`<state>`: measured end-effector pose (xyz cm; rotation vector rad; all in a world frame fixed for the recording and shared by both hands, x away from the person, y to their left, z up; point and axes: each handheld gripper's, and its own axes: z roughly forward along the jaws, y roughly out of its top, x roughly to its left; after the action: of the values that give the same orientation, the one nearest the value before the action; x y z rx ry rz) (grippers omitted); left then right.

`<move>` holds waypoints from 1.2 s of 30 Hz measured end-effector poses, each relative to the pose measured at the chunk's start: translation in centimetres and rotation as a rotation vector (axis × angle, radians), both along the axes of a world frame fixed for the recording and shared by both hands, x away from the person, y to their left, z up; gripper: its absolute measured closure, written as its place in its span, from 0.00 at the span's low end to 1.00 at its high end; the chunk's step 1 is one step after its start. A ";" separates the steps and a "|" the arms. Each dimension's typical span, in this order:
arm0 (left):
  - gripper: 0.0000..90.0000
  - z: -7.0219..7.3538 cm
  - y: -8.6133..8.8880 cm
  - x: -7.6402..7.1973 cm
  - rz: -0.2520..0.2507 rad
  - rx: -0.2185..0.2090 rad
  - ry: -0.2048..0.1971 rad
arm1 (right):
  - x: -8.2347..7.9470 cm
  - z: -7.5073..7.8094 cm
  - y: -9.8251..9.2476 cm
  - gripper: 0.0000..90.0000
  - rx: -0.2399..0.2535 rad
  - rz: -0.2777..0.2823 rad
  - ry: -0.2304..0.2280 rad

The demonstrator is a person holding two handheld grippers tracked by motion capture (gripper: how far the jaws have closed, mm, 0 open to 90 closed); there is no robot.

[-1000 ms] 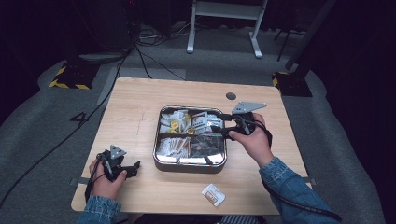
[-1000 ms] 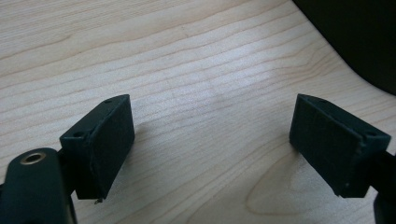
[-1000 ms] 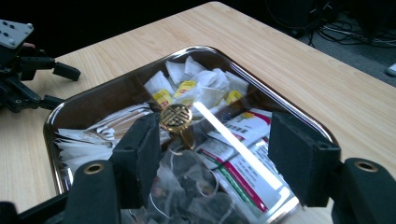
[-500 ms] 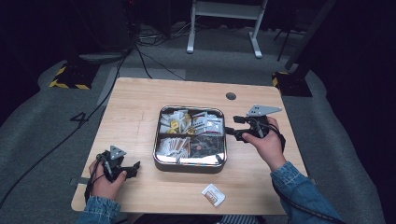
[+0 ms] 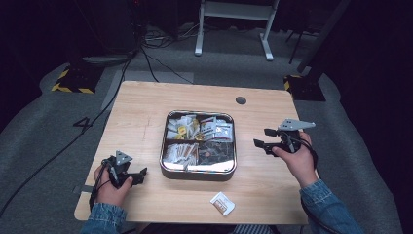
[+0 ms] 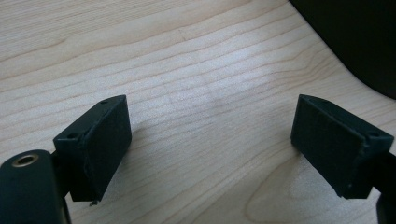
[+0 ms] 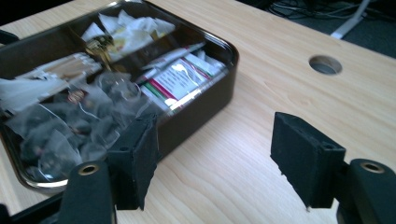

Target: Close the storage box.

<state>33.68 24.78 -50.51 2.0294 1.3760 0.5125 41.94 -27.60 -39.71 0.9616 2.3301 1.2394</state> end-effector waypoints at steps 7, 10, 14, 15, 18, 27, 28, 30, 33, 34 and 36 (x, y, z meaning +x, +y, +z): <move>0.14 0.0 0.0 0.0 0.000 0.000 0.000 | -0.6 -1.9 -2.0 0.36 -0.016 -0.039 0.007; 0.14 0.0 0.0 0.0 0.000 0.000 0.000 | -0.6 -2.8 -2.7 0.35 -0.013 -0.043 0.019; 0.14 0.0 0.0 0.0 0.000 0.000 0.001 | -0.7 -4.1 -3.5 0.34 -0.005 -0.056 0.040; 0.14 0.0 0.0 0.0 0.000 0.000 0.001 | -0.6 -4.5 -3.8 0.34 -0.008 -0.058 0.037; 0.14 0.0 0.0 0.0 0.000 -0.001 0.002 | -0.5 -5.4 -4.5 0.34 -0.034 -0.079 0.052; 0.14 0.0 0.0 0.0 -0.001 -0.001 -0.001 | -0.5 -7.5 -5.7 0.33 -0.068 -0.109 0.070; 0.14 0.0 0.0 0.0 0.000 -0.002 -0.001 | -0.5 -7.7 -5.7 0.33 -0.073 -0.110 0.069; 0.14 0.0 0.0 0.1 0.000 -0.003 -0.002 | -0.5 -8.2 -5.6 0.32 -0.090 -0.108 0.066; 0.14 0.0 -0.1 0.1 0.001 -0.004 -0.003 | -0.5 -9.0 -5.5 0.30 -0.125 -0.100 0.056; 0.14 0.0 -0.1 0.1 0.001 -0.003 -0.004 | -0.5 -9.2 -5.5 0.30 -0.134 -0.099 0.055; 0.14 0.0 -0.1 0.1 0.000 -0.003 -0.003 | -0.6 -9.7 -5.5 0.28 -0.131 -0.100 0.062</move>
<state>33.83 24.70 -50.54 2.0252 1.3744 0.5139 41.38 -33.14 -49.41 1.0709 2.3455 1.0192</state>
